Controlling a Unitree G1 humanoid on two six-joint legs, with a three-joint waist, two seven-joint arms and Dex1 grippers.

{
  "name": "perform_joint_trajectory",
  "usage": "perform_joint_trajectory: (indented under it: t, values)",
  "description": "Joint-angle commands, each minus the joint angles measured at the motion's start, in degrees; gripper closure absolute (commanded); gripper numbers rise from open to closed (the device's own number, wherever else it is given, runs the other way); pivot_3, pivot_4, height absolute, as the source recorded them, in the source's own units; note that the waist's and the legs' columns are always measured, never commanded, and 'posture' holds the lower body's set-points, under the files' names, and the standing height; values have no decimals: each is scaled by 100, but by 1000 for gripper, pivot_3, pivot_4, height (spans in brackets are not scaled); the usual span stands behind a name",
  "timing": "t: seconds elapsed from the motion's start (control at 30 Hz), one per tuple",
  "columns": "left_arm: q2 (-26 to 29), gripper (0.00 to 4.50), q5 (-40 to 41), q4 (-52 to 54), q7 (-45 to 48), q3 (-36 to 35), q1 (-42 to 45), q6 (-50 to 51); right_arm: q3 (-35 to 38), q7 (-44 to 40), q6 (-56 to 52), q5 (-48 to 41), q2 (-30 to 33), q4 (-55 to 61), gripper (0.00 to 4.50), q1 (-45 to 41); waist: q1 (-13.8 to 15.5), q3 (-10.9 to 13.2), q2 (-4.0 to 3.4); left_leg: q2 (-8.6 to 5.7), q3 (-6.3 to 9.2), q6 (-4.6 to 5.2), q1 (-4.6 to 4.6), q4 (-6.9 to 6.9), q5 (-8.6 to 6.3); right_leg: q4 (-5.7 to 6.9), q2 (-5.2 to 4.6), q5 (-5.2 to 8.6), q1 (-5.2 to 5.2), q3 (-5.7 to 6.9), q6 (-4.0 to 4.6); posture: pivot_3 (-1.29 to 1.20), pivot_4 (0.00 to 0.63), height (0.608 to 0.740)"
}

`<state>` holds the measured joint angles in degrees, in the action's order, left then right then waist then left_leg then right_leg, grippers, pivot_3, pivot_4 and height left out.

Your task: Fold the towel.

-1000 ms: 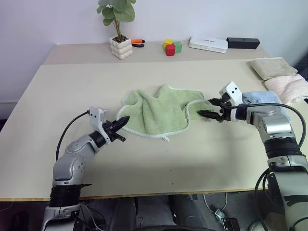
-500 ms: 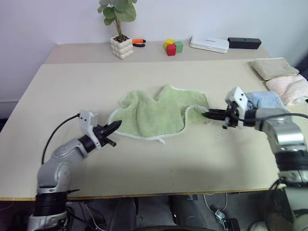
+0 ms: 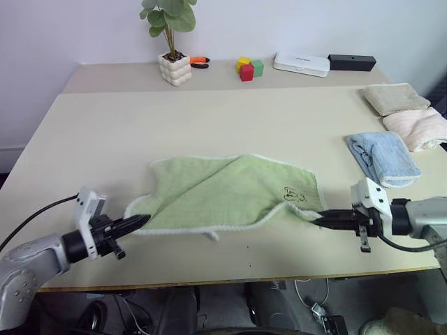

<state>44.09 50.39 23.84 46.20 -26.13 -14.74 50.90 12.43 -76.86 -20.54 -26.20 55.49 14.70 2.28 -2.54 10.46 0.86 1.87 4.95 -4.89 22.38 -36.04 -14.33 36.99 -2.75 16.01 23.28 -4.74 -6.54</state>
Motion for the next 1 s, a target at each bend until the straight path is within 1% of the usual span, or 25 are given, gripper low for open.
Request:
perform_joint_trajectory:
  t: [0.03,0.07,0.1,0.13,0.2,0.27,0.37,0.4,0.43,0.53,0.6,0.63,0.67,0.7,0.73,0.87,0.97,1.0]
  values:
    - [155,4500,649,111,142,-294,-47,454,257,-156,-185,-317,222,369,4445,201,4,2,4,0,0,0,-1,0,0,0,0,1,0,0,1,0,150,740]
    - [161,4500,577,53,81,-206,-6,465,233,-120,-290,-372,220,363,4445,215,7,5,9,0,0,0,-1,0,0,0,0,0,0,0,1,0,150,740]
    - [168,3912,504,16,27,-138,22,452,216,-82,-361,-412,217,357,3870,220,8,8,13,0,0,0,0,-2,0,0,-1,1,-1,0,2,0,150,740]
    - [129,3578,394,23,-19,-72,55,349,202,-57,-376,-438,203,354,3550,204,10,9,17,0,0,0,0,-4,-1,-1,-2,1,-1,0,2,0,150,740]
    - [62,2677,633,91,-55,-26,137,485,165,-15,-545,-569,203,348,2690,52,9,11,19,0,0,0,0,-4,-1,-1,-3,1,-1,0,2,0,150,740]
    - [59,1645,913,104,-37,-57,197,667,206,61,-911,-898,208,402,1660,-206,4,13,17,0,0,0,1,-3,-1,-1,-2,0,-1,0,2,0,150,740]
    - [294,130,1045,-18,212,-77,240,840,407,311,-1832,-1790,178,367,183,-855,-17,17,15,1,-1,1,-1,-1,-1,2,-1,-1,3,0,4,0,150,740]
    - [377,54,1091,-113,255,-106,314,900,424,457,-2068,-2001,121,299,80,-1123,-13,21,12,2,-1,2,-1,0,-2,2,0,-1,3,0,4,0,150,740]
    - [474,54,1102,-184,263,-123,377,968,400,599,-2109,-2017,54,236,80,-1320,-4,21,12,2,-1,2,0,0,-2,3,0,-1,6,0,5,0,150,740]
    - [620,54,1228,-407,178,-208,721,1111,187,1596,-2422,-1761,-429,-578,80,-2268,-3,26,25,2,0,2,0,-4,-2,2,0,-2,5,2,7,0,150,740]
    - [622,54,1159,-445,179,-185,832,1053,6,1954,-2242,-1339,-616,-896,80,-2516,12,30,30,1,-2,2,3,-8,-2,-1,-3,-3,5,1,8,0,150,740]
    - [544,54,1021,-450,110,-165,910,893,-201,2197,-2012,-925,-688,-1112,80,-2554,21,30,30,0,-3,2,7,-5,-2,-3,-3,-2,5,2,7,0,150,740]
    - [464,54,874,-450,56,-157,966,699,-378,2419,-1768,-554,-744,-1275,80,-2560,23,30,31,0,-3,4,8,3,-3,-7,-4,-2,6,2,6,0,150,740]
    - [343,54,665,-460,17,-154,1035,377,-519,2845,-1636,-174,-864,-1542,80,-2617,28,30,30,0,-3,7,8,4,-5,-6,-4,-2,6,2,6,0,150,740]
    - [245,54,502,-477,7,-159,1089,101,-605,3134,-1620,52,-963,-1732,80,-2658,27,30,30,0,-2,8,12,5,-6,-6,-4,-3,10,2,5,0,150,740]
    - [16,54,211,-427,12,-181,1189,-505,-719,3374,-1907,231,-1078,-1777,80,-2581,16,43,10,0,-5,8,13,8,-6,2,-4,-6,17,1,0,0,150,740]
    - [50,54,53,-512,81,-149,1189,-722,-809,3456,-2211,389,-1040,-1937,80,-2521,-5,43,10,1,-5,9,9,7,-6,5,-2,-6,15,1,0,0,150,740]
    - [58,54,17,-569,93,-149,1224,-782,-840,3341,-2302,372,-995,-1917,80,-2475,-3,43,9,1,-5,9,8,5,-6,5,-1,-6,14,1,1,0,150,740]
